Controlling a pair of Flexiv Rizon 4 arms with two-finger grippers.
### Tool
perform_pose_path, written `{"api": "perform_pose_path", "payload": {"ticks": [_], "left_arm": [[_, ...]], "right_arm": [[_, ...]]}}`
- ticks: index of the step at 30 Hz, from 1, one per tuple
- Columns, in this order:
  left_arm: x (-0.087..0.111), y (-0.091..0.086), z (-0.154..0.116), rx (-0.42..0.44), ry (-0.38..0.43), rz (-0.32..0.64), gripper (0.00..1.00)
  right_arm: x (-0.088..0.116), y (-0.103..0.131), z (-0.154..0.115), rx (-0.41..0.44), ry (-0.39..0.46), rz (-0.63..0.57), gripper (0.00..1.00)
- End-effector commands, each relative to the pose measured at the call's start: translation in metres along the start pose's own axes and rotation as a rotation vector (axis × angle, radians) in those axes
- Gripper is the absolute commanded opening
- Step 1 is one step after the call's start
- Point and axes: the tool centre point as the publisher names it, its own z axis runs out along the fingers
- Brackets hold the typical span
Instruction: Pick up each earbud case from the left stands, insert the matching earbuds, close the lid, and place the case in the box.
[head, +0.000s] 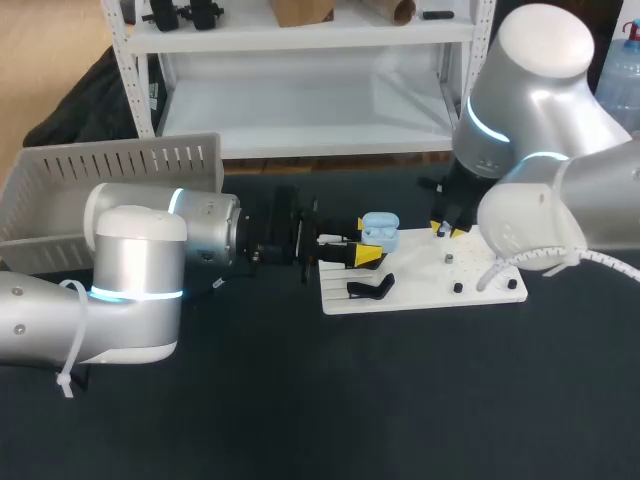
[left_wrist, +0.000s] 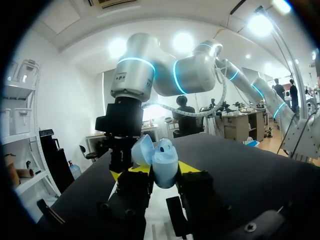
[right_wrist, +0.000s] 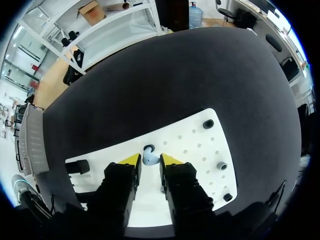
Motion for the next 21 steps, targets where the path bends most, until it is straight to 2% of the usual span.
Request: {"api": "perform_pose_path", "payload": {"ticks": [1,8,11,13,14,15,21], "left_arm": [[0.0000,-0.0013,0.0007,-0.006,0.000,0.001,0.00],[0.0000,-0.0013,0.0007,-0.006,0.000,0.001,0.00],[0.0000,-0.0013,0.0007,-0.006,0.000,0.001,0.00],[0.0000,-0.0013,0.0007,-0.006,0.000,0.001,0.00],[0.0000,-0.0013,0.0007,-0.006,0.000,0.001,0.00],[0.0000,-0.0013,0.0007,-0.006,0.000,0.001,0.00],[0.0000,-0.0013,0.0007,-0.006,0.000,0.001,0.00]], "right_arm": [[-0.0016,0.0014,0.0014,0.006,0.002,0.002,0.24],[-0.0034,0.0010,0.0038,0.014,0.004,0.006,0.22],[-0.0051,0.0012,0.0039,0.015,0.003,0.008,0.18],[-0.0054,0.0011,0.0035,0.015,0.003,0.009,0.11],[-0.0056,0.0010,0.0032,0.015,0.003,0.009,0.02],[-0.0057,0.0009,0.0029,0.016,0.003,0.009,0.00],[-0.0056,0.0000,-0.0043,0.015,0.001,0.010,0.00]]}}
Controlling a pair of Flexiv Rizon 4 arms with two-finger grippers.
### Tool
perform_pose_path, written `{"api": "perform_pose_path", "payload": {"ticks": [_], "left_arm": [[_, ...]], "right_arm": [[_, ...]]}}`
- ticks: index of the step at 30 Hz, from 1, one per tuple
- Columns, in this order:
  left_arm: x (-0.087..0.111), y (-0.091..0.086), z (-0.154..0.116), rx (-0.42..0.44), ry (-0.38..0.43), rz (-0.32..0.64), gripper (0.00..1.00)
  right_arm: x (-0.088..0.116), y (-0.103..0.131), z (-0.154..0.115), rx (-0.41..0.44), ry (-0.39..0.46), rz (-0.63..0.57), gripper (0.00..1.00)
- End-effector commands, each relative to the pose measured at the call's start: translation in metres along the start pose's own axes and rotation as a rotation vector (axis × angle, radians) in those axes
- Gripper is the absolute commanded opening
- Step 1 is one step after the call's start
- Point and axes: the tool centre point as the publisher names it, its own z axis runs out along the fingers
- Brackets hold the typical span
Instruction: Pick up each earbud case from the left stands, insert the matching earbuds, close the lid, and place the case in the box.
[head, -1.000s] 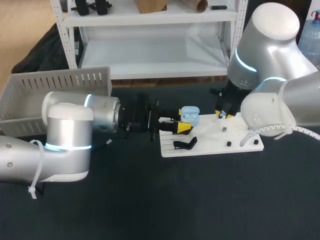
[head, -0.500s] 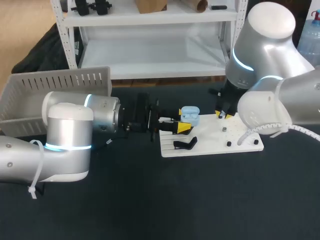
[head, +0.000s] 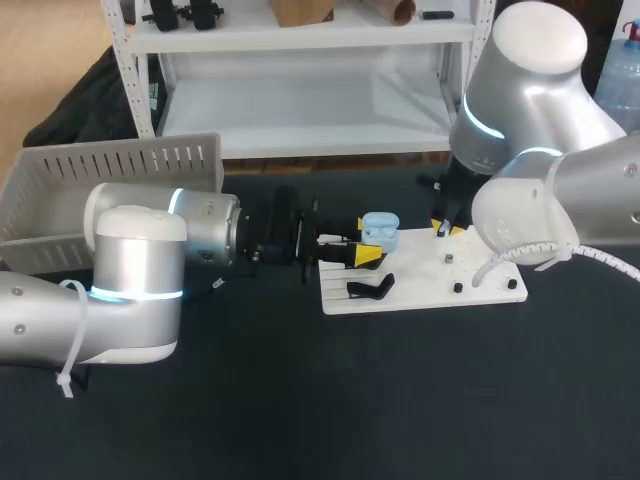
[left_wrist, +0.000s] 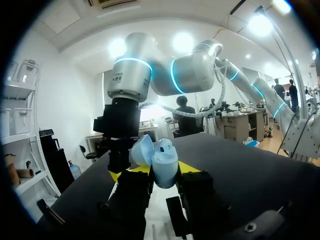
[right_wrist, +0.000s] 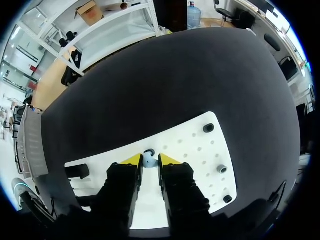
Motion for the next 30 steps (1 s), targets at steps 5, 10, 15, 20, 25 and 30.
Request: {"api": "perform_pose_path", "payload": {"ticks": [5,10,15,20,25,30], "left_arm": [[0.000,-0.001,0.001,-0.006,0.000,0.001,0.00],[0.000,-0.001,0.001,-0.006,0.000,0.001,0.00],[0.000,-0.001,0.001,-0.006,0.000,0.001,0.00],[0.000,-0.001,0.001,-0.006,0.000,0.001,0.00],[0.000,-0.001,0.001,-0.006,0.000,0.001,0.00],[0.000,-0.001,0.001,-0.006,0.000,0.001,0.00]], "right_arm": [[0.001,-0.003,-0.019,-0.004,-0.006,0.006,0.00],[0.001,-0.007,-0.039,-0.014,-0.018,0.023,0.00],[0.000,-0.013,-0.065,-0.004,-0.031,0.054,0.00],[0.004,-0.018,-0.102,0.006,-0.019,0.112,0.00],[0.015,-0.018,-0.136,0.012,-0.041,0.117,0.00],[0.029,-0.010,-0.167,0.002,-0.088,0.075,0.00]]}}
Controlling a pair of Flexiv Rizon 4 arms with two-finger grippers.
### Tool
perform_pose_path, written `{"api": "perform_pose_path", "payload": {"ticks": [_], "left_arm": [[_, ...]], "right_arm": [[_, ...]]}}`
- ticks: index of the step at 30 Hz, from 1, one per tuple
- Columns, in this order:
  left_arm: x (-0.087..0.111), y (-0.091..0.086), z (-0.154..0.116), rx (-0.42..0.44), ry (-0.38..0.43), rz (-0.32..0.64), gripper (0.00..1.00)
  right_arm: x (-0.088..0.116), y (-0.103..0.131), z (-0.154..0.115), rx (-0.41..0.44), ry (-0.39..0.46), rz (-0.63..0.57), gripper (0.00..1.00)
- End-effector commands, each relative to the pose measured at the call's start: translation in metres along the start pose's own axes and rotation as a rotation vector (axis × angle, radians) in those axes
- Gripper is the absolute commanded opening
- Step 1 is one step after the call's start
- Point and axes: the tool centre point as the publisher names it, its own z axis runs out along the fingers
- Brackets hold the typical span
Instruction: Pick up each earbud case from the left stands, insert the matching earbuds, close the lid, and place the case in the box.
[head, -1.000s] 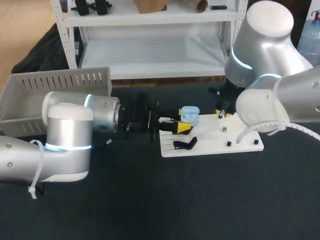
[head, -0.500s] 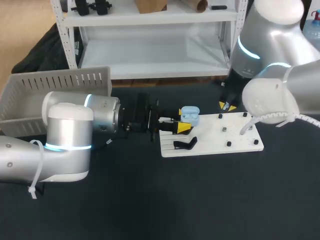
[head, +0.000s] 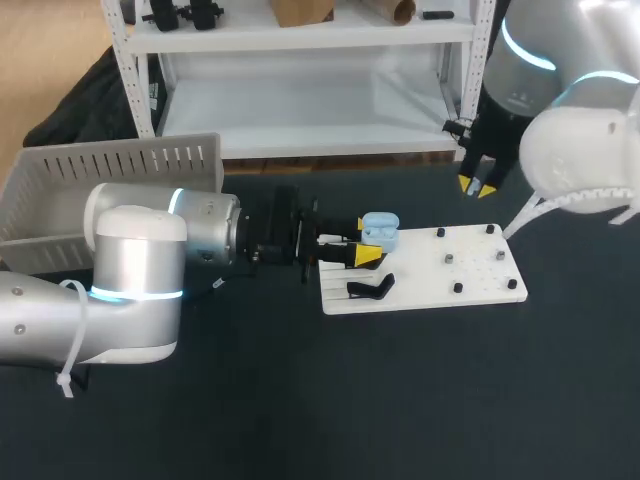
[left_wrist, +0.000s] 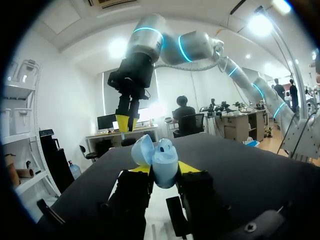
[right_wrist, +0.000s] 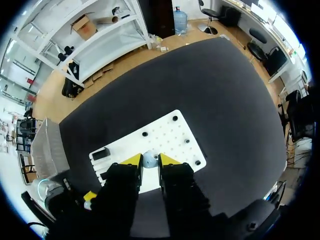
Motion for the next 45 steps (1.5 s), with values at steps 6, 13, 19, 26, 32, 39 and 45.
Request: {"api": "perform_pose_path", "payload": {"ticks": [6,13,19,26,32,39,45], "left_arm": [[0.000,-0.001,0.001,-0.006,0.000,0.001,0.00],[0.000,-0.001,0.001,-0.006,0.000,0.001,0.00],[0.000,-0.001,0.001,-0.006,0.000,0.001,0.00],[0.000,-0.001,0.001,-0.006,0.000,0.001,0.00],[0.000,-0.001,0.001,-0.006,0.000,0.001,0.00],[0.000,-0.001,0.001,-0.006,0.000,0.001,0.00],[0.000,-0.001,0.001,-0.006,0.000,0.001,0.00]], "right_arm": [[0.040,0.008,-0.059,0.014,-0.128,-0.121,0.00],[0.044,0.009,-0.060,0.029,-0.114,-0.133,0.00],[0.044,0.009,-0.060,0.029,-0.114,-0.133,0.00],[0.045,0.012,-0.062,0.041,-0.112,-0.173,0.00],[0.058,0.032,-0.071,0.109,-0.024,-0.356,0.00],[0.076,0.047,-0.070,0.168,0.003,-0.395,0.00],[0.093,0.056,-0.065,0.222,0.017,-0.390,0.00]]}}
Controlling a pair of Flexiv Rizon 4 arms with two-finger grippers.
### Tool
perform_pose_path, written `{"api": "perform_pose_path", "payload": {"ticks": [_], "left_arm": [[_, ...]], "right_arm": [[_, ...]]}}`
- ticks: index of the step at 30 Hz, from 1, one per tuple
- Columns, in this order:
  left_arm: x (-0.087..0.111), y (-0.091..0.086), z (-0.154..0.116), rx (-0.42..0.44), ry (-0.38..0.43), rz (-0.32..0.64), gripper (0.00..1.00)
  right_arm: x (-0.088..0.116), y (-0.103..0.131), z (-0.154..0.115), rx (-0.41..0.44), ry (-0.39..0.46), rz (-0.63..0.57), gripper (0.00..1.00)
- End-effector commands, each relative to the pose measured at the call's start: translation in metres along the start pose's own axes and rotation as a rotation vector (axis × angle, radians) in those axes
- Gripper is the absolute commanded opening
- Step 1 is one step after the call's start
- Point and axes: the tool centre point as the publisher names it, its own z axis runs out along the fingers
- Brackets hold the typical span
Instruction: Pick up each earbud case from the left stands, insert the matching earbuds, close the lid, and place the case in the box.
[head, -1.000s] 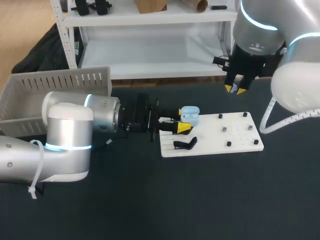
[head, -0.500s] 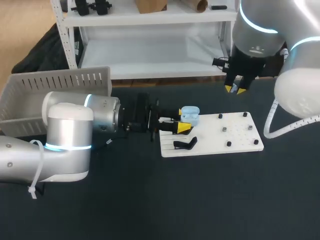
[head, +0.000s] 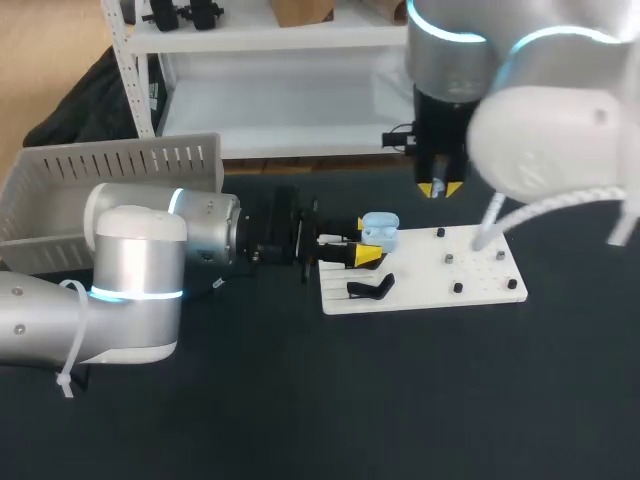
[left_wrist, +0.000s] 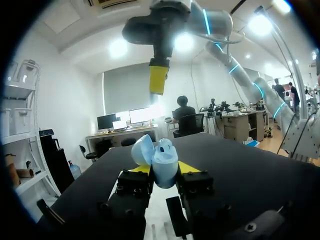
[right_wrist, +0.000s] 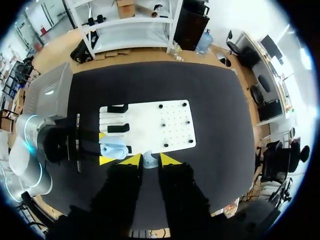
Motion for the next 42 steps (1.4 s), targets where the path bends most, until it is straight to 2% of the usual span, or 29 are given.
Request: {"api": "perform_pose_path", "payload": {"ticks": [1,10,20,28,42], "left_arm": [[0.000,-0.001,0.001,-0.006,0.000,0.001,0.00],[0.000,-0.001,0.001,-0.006,0.000,0.001,0.00],[0.000,-0.001,0.001,-0.006,0.000,0.001,0.00],[0.000,-0.001,0.001,-0.006,0.000,0.001,0.00],[0.000,-0.001,0.001,-0.006,0.000,0.001,0.00]], "right_arm": [[0.001,0.016,0.001,0.052,0.021,0.011,0.00],[0.010,0.029,0.005,-0.030,-0.045,0.079,0.00],[0.014,0.051,0.008,-0.107,-0.071,0.113,0.00],[0.019,0.069,0.017,-0.149,-0.044,0.130,0.00],[0.027,0.077,0.028,-0.152,0.011,0.138,0.00]]}}
